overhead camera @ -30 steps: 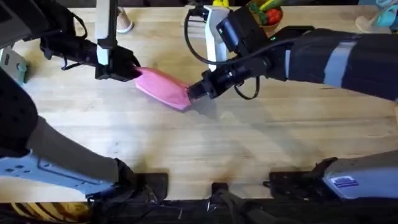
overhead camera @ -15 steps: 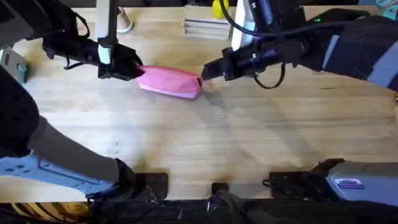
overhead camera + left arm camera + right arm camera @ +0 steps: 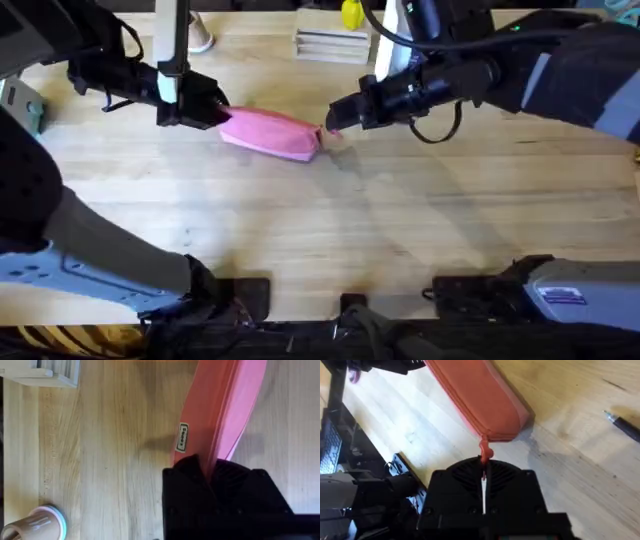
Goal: Unzip the bag, pick up the pens from the table one at a time and place them inside, then zip the bag closed.
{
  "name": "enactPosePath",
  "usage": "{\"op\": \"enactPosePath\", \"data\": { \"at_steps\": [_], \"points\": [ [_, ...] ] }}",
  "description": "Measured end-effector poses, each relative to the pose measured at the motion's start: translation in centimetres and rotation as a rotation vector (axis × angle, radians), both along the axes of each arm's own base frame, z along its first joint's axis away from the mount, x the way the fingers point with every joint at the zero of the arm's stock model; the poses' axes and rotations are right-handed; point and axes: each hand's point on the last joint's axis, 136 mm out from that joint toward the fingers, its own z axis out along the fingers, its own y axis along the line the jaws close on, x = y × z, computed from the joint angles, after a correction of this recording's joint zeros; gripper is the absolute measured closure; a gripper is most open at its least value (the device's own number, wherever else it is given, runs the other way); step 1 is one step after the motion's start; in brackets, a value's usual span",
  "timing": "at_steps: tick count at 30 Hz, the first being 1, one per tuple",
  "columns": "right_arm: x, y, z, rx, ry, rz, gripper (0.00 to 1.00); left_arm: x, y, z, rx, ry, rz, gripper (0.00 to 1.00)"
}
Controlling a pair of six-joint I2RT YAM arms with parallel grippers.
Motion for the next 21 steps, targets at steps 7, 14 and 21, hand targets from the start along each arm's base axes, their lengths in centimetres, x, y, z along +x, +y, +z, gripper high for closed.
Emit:
{"op": "enactPosePath", "data": {
  "at_steps": [7, 14, 21],
  "points": [
    [0.0, 2.2, 1.1, 0.039, -0.074, 0.047, 0.971, 0.0, 0.2, -0.1, 0.009, -0.001, 0.003, 0.957],
    [0.5, 4.2, 2.1, 0.047, -0.101, 0.079, 0.971, 0.1, 0.5, -0.1, 0.015, -0.003, 0.008, 0.957],
    [3.1, 7.2, 2.5, 0.051, -0.115, 0.102, 0.971, 0.2, 0.8, -0.2, 0.021, -0.006, 0.014, 0.957]
  ]
}}
